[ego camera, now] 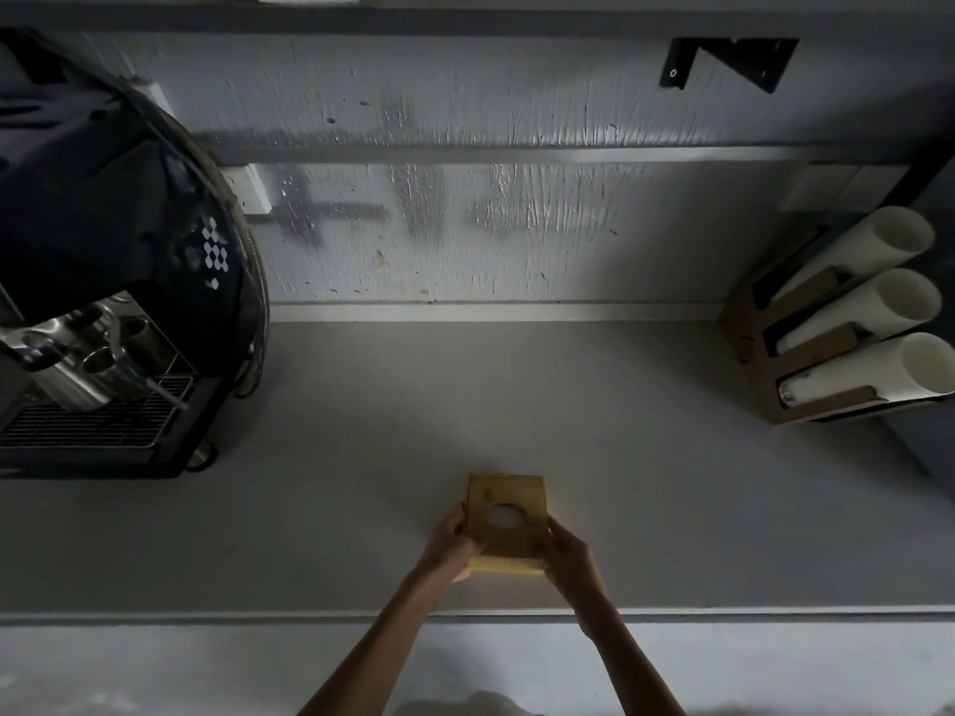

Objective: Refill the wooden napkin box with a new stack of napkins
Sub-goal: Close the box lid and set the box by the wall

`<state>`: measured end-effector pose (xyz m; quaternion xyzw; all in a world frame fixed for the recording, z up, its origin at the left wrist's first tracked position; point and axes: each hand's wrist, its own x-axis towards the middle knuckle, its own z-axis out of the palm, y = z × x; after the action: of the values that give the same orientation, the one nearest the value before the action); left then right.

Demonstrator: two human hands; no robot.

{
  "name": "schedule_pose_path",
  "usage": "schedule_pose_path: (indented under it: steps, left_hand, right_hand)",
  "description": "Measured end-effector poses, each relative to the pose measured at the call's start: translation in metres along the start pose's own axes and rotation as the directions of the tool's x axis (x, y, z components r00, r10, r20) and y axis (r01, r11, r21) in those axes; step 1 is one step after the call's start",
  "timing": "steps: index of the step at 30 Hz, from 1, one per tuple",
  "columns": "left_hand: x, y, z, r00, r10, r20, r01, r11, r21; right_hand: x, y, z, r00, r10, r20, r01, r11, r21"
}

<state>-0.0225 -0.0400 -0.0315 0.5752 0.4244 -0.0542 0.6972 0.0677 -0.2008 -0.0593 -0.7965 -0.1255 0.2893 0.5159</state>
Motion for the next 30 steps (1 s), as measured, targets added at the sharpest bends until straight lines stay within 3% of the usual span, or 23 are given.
schedule_pose_path:
  steps: [6, 12, 18, 21, 26, 30]
  left_hand:
    - [0.004, 0.003, 0.027, 0.985, 0.166, 0.052, -0.173, 0.970, 0.173]
    - [0.008, 0.016, 0.083, 0.942, 0.235, 0.241, -0.297, 0.917, 0.266]
    - [0.006, 0.004, 0.113, 0.904, 0.359, 0.232, -0.428, 0.777, 0.462]
    - [0.009, 0.000, 0.112, 0.887, 0.393, 0.243, -0.460, 0.711, 0.531]
    - [0.009, 0.008, 0.113, 0.882, 0.364, 0.301, -0.472, 0.694, 0.543]
    - [0.029, 0.020, 0.124, 0.834, 0.443, 0.329, -0.531, 0.483, 0.696]
  right_hand:
    - [-0.007, 0.001, -0.030, 0.999, -0.048, -0.020, 0.047, 0.995, -0.089]
    - [-0.013, 0.010, -0.098, 0.997, -0.056, -0.045, 0.046, 0.977, -0.207]
    - [-0.020, 0.026, -0.120, 0.999, -0.037, -0.036, 0.022, 0.934, -0.357]
    - [-0.020, 0.027, -0.116, 0.995, -0.078, -0.061, 0.046, 0.911, -0.410]
    - [-0.013, 0.025, -0.116, 0.990, -0.111, -0.084, 0.053, 0.859, -0.509]
    - [0.001, 0.007, -0.125, 0.961, -0.218, -0.172, 0.099, 0.846, -0.523]
